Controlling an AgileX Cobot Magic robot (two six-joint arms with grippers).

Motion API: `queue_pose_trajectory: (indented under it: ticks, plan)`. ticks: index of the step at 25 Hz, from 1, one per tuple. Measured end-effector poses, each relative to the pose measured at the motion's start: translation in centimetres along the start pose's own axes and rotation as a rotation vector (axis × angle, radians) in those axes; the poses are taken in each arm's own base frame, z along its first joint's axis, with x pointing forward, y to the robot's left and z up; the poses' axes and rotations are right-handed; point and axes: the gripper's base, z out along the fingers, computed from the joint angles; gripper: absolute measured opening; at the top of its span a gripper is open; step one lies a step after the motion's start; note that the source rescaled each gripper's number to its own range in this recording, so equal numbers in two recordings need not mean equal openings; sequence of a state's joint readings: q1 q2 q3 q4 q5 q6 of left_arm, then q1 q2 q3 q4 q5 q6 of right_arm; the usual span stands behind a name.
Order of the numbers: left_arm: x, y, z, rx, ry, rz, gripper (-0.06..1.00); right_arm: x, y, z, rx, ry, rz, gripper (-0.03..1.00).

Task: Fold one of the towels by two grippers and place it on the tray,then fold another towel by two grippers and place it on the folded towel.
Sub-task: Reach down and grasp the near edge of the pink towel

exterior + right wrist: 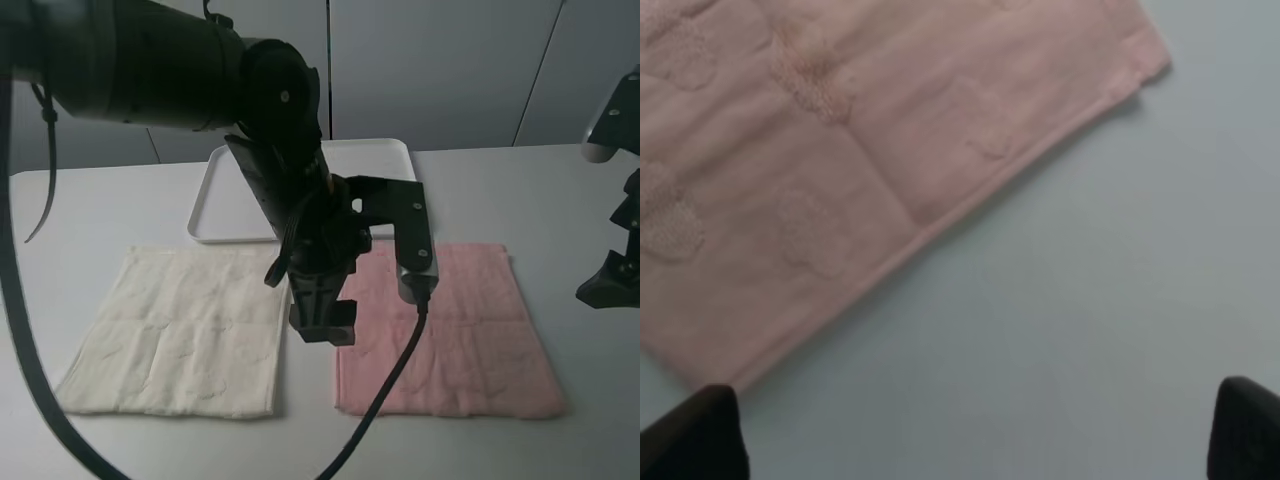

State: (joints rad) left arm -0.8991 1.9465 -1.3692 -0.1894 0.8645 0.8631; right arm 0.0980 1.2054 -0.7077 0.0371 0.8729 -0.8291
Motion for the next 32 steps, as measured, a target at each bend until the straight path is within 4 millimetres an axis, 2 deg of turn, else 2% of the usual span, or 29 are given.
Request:
queue_pose_trajectory:
  ticks: [8,18,32]
  plan:
    - [-1.5,-3.3,3.5,0.073,0.121,0.114,1.00,0.1,0.1,1.1,-0.039,0.027,-0.101,1.00]
    - [-1.0,-3.7,7.2,0.091,0.204,0.084,1.00,0.0,0.3,1.2,-0.057,0.014,-0.157,1.00]
    - [-1.2,-4.0,7.6,0.102,0.201,0.074,1.00,-0.9,1.2,3.8,-0.191,0.080,-0.274,1.00]
